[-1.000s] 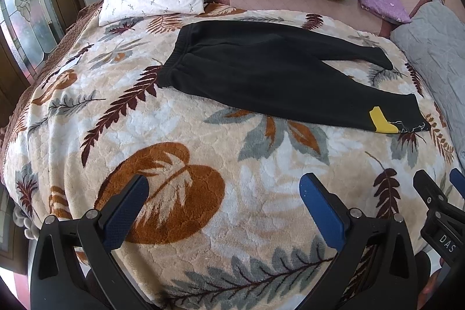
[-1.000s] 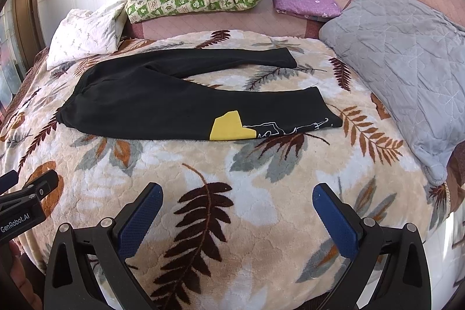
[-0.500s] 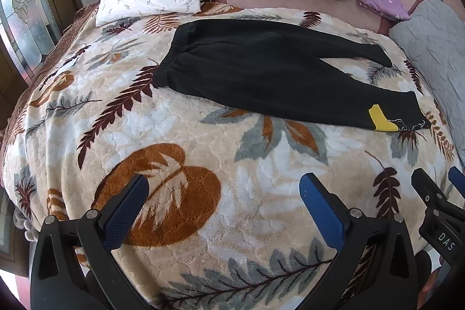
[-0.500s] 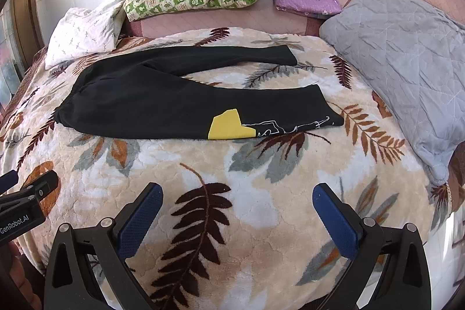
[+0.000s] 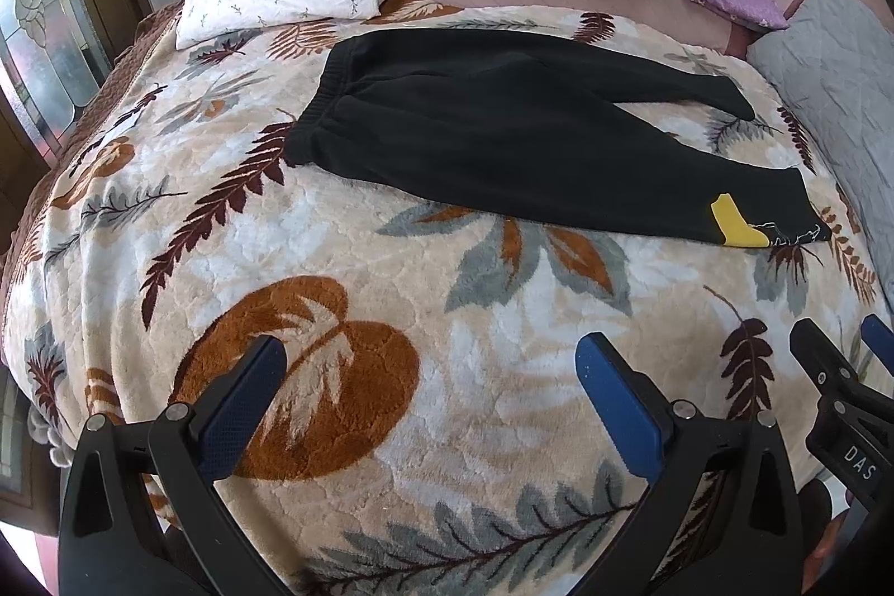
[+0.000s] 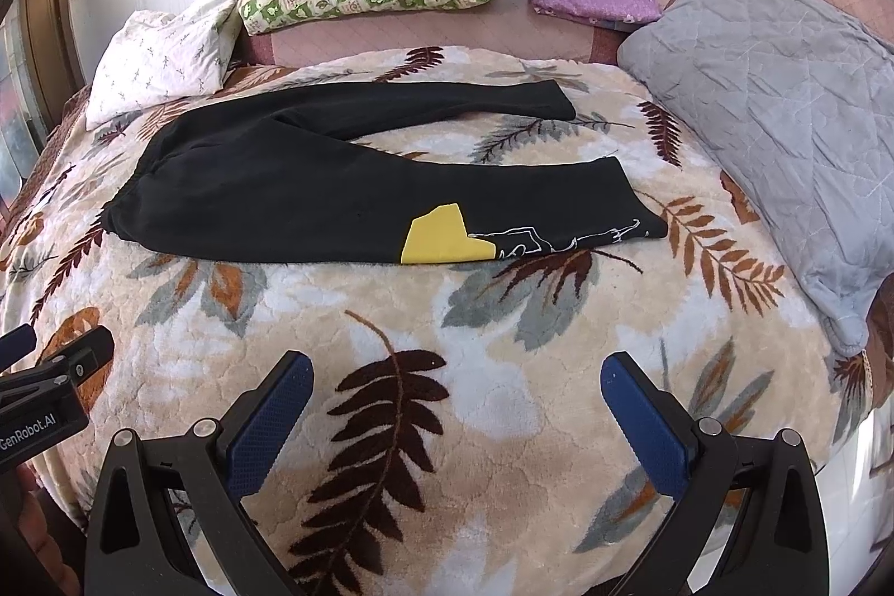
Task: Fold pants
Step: 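Move the left tool to the waistband while the right tool reaches the leg cuffs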
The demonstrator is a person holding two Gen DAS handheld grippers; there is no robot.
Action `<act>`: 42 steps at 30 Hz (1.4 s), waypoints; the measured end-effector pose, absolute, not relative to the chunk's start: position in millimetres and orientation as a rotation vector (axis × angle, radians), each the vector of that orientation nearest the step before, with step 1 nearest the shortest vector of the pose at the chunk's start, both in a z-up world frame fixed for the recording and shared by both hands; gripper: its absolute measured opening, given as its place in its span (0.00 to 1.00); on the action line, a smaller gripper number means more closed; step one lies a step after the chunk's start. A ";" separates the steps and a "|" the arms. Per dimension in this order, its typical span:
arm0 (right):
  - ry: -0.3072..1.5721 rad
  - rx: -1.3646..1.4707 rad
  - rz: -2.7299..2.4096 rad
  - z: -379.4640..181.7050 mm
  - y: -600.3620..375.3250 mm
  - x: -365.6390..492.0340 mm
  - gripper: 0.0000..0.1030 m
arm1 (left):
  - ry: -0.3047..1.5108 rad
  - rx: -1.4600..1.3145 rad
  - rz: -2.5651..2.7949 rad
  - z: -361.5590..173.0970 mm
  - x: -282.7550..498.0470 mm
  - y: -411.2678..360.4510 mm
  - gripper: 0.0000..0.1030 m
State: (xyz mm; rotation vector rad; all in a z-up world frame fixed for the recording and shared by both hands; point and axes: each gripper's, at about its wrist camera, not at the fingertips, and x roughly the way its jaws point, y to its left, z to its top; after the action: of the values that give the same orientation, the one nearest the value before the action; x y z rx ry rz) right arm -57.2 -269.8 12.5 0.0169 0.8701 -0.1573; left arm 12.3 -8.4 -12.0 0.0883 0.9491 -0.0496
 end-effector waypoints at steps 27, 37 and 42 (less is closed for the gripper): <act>0.900 0.041 -0.116 5.7 -281.4 -14.2 1.00 | 1.011 0.091 -0.057 -11.7 61.4 -13.8 1.00; 0.873 0.089 -0.065 51.3 -348.4 61.0 1.00 | 1.183 0.012 -0.099 29.2 186.0 23.7 1.00; 0.847 0.061 -0.040 68.9 -379.4 119.0 1.00 | 1.264 0.021 -0.089 35.1 275.5 43.7 1.00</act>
State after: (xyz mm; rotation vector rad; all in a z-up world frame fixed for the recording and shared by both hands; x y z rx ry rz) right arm 119.0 -379.4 68.9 0.0610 0.8469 -0.0396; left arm 275.5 43.7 35.1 0.0213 1.2644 -0.0885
